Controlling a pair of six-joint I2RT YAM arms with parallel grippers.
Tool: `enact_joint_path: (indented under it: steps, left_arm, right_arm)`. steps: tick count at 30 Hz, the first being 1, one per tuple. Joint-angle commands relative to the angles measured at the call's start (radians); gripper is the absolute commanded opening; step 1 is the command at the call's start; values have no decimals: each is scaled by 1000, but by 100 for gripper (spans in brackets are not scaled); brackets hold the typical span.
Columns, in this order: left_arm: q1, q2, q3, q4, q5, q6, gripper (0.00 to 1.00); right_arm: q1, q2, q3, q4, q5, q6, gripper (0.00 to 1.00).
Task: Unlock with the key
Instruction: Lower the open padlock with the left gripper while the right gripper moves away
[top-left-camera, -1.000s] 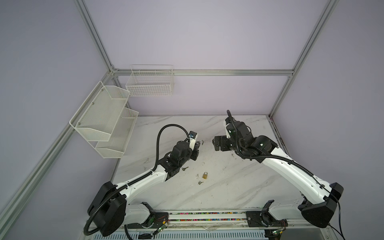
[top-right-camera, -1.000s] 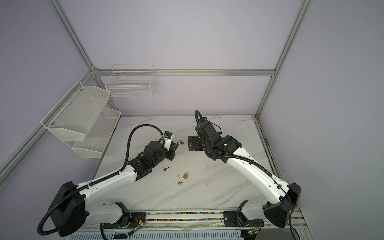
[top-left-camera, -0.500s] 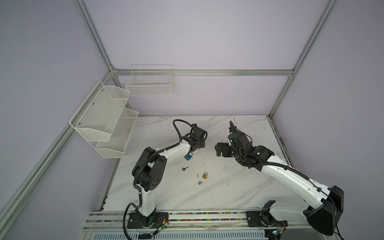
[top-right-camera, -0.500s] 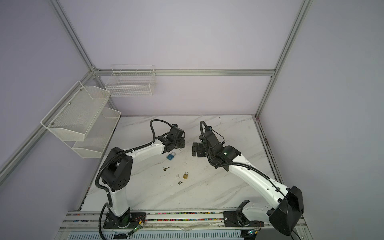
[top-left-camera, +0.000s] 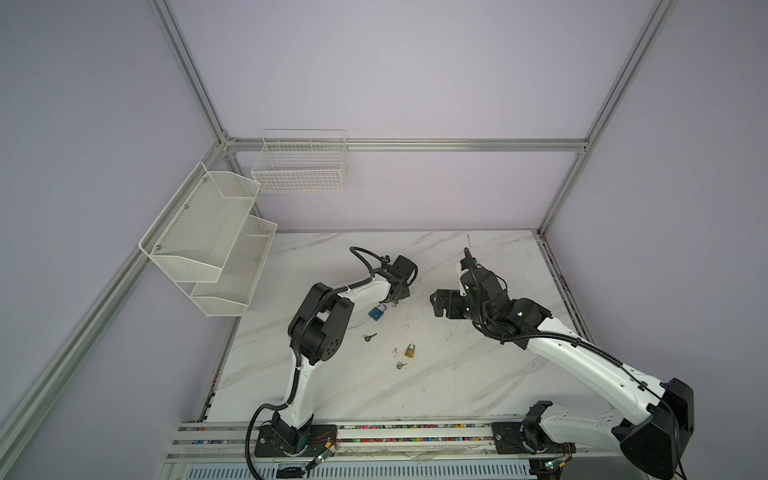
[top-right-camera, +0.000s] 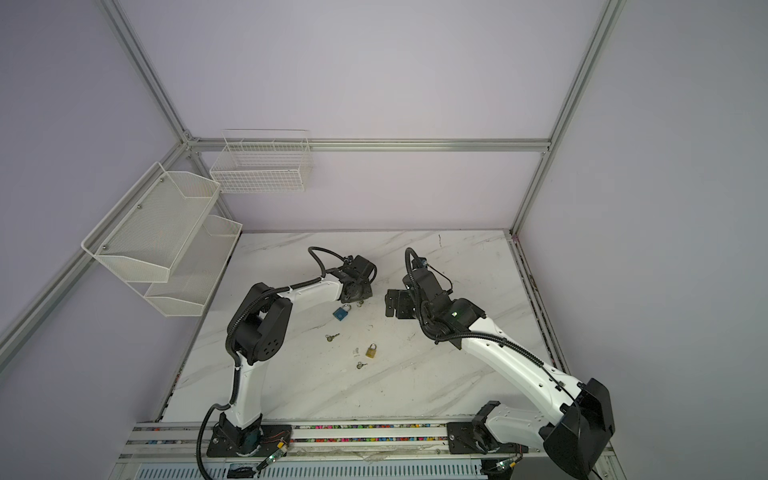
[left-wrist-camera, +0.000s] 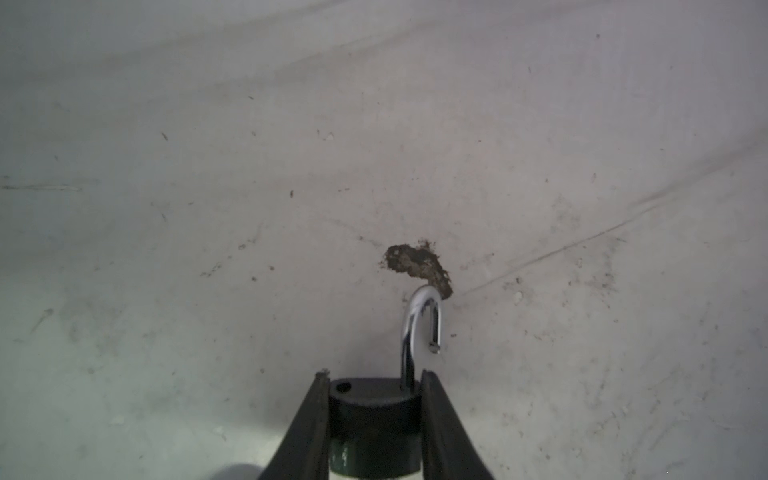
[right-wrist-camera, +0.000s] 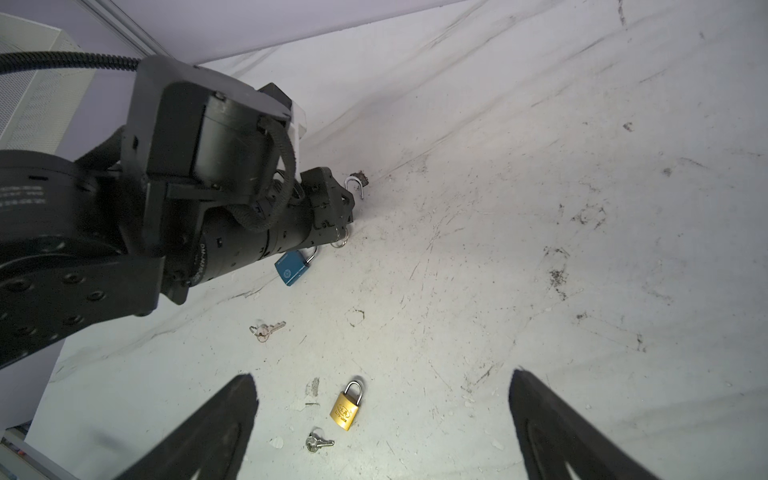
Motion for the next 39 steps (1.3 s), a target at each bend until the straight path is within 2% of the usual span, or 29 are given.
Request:
enact_joint_path:
  steps: [1,3,5,9,11,14,17,22,28,33,39]
  left_arm:
    - [5,18,114,-16,-11,-39,0]
    - [5,32,127,-30,-14,-49,0]
    - [5,40,130,-31,-15,-59,5]
    - [6,51,139,-31,3,-72,22]
    - [7,51,141,-33,15,-81,26]
    - [9,25,127,-27,16,-107,36]
    - [14,-18,112,-26,16,-110,40]
    - [19,-155,22,29,37,-107,46]
    - [27,-399,-204,130,106,-53,50]
    - [45,-632,-423,182,141,21,51]
    - [62,-863,-583,156,199,81,51]
  right_arm:
    - [-4,4,6,20,-11,-23,97]
    - [-5,7,6,18,-17,-24,97]
    - [-5,4,4,20,-18,-27,97]
    - [-5,8,5,19,-20,-36,97]
    - [-5,14,7,18,-19,-39,97]
    - [-4,17,12,23,-25,-46,97]
    - [-4,28,18,14,-38,-45,97]
    - [-4,49,29,-20,-45,-45,96]
    - [20,97,8,-58,-95,-7,90]
    - [145,155,-25,-34,-69,102,88]
    - [300,263,-39,17,-45,263,84]
